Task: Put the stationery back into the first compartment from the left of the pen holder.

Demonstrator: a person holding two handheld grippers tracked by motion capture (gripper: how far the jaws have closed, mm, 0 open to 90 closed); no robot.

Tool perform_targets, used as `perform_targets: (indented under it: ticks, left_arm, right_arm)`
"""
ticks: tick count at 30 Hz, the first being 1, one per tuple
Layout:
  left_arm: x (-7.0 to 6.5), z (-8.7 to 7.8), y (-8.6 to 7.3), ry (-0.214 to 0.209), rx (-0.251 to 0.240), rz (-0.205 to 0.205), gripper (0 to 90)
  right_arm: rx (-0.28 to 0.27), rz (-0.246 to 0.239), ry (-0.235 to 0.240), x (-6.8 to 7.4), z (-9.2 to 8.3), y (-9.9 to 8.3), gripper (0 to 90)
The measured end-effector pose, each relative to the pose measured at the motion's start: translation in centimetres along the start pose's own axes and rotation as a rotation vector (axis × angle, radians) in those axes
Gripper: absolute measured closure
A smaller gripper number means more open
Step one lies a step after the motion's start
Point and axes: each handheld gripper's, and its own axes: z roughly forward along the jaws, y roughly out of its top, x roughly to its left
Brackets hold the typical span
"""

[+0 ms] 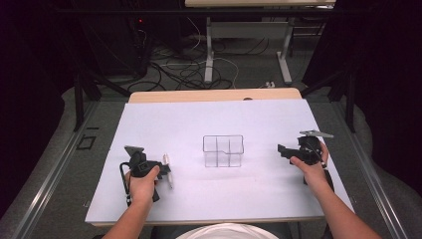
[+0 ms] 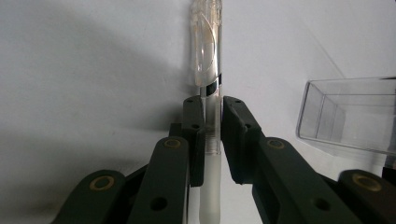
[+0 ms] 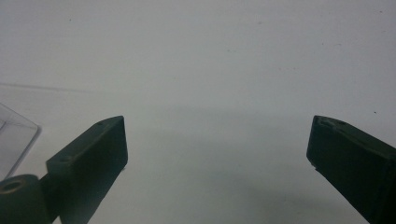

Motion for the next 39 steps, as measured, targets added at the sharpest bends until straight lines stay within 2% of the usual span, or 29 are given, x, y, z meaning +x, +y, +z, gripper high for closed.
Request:
perform_targets:
  ticks: [7,12,15,16,18,19,20,22,23,26,27,28,31,34,39]
  left_arm:
    - [-0.2,-0.2,0.2,-0.004,0.003,0.039,79.5]
    - [-0.6,-0.5,0.4,-0.004,0.012,0.110,79.6]
    - [-0.8,-0.6,0.7,-0.020,0.022,0.131,79.5]
    - [-0.7,-0.8,0.8,-0.022,0.039,0.154,79.6]
    - [-0.9,-0.9,1.0,-0.029,0.030,0.154,79.6]
    - [-0.9,-1.0,1.1,-0.032,0.032,0.176,79.5]
    - [-1.0,-1.1,1.2,-0.044,0.024,0.174,79.6]
    - [-1.3,-1.5,1.5,-0.032,0.028,0.219,79.6]
    - [-1.5,-1.6,1.6,-0.032,0.016,0.227,79.6]
    - [-1.8,-2.0,2.0,-0.026,0.020,0.286,79.6]
    - [-1.9,-2.2,2.2,-0.027,0.029,0.293,79.6]
    - [-2.0,-2.3,2.2,-0.035,0.031,0.285,79.6]
    - [-2.2,-2.8,2.6,-0.042,0.034,0.317,79.6]
    - [-2.6,-3.3,3.0,-0.056,0.039,0.347,79.6]
    - [-3.2,-3.9,3.4,-0.072,0.047,0.377,79.6]
  right_arm:
    - [-0.003,0.001,-0.002,0.0,0.0,0.0,4.6]
    - [-0.004,0.000,0.000,0.0,-0.1,0.1,5.9]
    - [-0.008,-0.001,0.001,-0.1,-0.2,0.1,12.1]
    - [-0.008,-0.002,0.000,0.0,-0.2,0.1,14.8]
    - [-0.011,-0.002,0.010,0.0,-0.3,0.1,15.6]
    - [-0.018,-0.003,0.016,0.0,-0.3,0.1,16.0]
    - [-0.024,-0.008,0.020,0.0,-0.4,0.2,17.9]
    - [-0.033,-0.017,0.024,0.1,-0.5,0.2,21.2]
    - [-0.036,-0.022,0.028,0.1,-0.5,0.2,21.9]
    - [-0.033,-0.041,0.045,0.3,-0.6,0.3,26.2]
    - [-0.028,-0.044,0.053,0.5,-0.6,0.3,28.6]
    - [-0.026,-0.062,0.069,0.5,-0.6,0.3,32.8]
    - [0.001,-0.086,0.117,0.8,-0.5,0.4,38.0]
    - [0.014,-0.142,0.181,1.0,-0.2,0.4,37.1]
    - [0.026,-0.227,0.155,1.7,-0.4,0.9,38.1]
